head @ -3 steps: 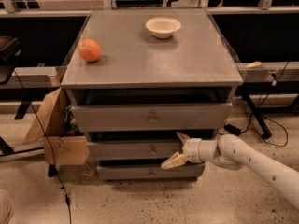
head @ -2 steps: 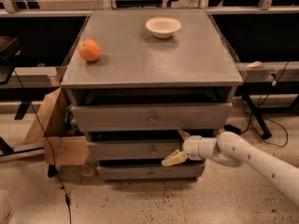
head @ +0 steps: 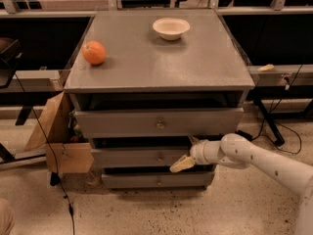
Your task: Open middle drawer
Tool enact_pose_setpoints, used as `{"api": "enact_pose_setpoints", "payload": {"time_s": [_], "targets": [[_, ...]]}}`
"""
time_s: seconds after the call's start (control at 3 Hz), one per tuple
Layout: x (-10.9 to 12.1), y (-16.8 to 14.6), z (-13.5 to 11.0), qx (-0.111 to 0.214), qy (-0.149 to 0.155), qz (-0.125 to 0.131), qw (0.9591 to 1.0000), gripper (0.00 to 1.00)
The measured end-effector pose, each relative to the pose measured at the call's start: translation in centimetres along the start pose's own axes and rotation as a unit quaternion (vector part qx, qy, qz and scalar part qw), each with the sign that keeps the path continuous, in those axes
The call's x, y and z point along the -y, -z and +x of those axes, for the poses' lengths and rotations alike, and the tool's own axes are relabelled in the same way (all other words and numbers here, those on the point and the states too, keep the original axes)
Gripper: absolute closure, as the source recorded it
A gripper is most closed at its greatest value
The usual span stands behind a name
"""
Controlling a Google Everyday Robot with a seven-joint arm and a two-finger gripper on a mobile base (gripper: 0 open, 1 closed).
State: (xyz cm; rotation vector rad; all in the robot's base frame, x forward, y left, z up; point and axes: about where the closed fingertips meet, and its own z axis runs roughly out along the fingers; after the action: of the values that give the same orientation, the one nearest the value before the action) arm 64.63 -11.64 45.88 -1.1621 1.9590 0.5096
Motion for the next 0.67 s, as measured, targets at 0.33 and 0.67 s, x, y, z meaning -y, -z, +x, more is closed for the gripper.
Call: {"api": "enact_pose_setpoints", "payload": {"time_s": [0.33, 0.67], "targets": [[0.88, -0.72, 1.94, -0.027, -0.011, 0.005, 0.9995, 0.14], [1.13, -0.60, 2.82, -0.041, -0.014, 0.012, 0.9990, 0.38]]}}
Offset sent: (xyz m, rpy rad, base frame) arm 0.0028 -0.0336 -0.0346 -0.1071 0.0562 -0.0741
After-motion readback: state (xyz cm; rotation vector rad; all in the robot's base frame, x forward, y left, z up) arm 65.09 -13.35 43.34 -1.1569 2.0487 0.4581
